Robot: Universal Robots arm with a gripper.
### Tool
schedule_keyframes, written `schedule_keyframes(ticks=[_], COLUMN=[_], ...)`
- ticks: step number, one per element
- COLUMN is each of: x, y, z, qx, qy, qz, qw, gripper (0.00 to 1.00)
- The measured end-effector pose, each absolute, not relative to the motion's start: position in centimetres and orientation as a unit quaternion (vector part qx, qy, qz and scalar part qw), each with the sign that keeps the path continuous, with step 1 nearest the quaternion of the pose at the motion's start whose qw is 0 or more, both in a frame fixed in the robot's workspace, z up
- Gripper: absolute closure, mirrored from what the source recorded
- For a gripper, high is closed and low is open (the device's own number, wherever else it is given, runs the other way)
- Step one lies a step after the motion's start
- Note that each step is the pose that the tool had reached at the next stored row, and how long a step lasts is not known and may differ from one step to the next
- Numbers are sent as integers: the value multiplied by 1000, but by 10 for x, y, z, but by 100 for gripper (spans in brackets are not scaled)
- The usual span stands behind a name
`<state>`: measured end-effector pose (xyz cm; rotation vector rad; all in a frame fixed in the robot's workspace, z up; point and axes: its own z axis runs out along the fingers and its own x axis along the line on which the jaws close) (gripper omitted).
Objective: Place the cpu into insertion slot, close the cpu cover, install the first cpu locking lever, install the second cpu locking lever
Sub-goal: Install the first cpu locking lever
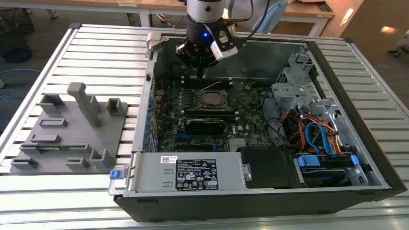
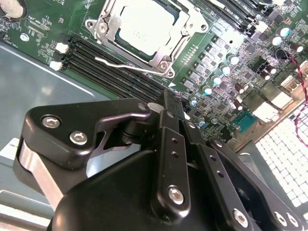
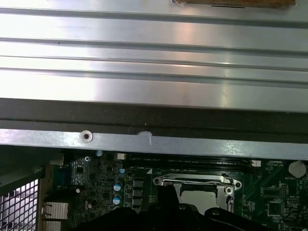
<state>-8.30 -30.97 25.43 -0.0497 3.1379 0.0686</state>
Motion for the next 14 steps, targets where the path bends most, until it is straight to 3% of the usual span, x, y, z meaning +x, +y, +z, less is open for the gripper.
schedule_keyframes(ticks=[12,14], x=[-83,-82], y=[-310,-311], z=[254,254], qx=[-16,-16], qy=[1000,999], qz=[22,38], qw=[1,2], gripper=[90,90])
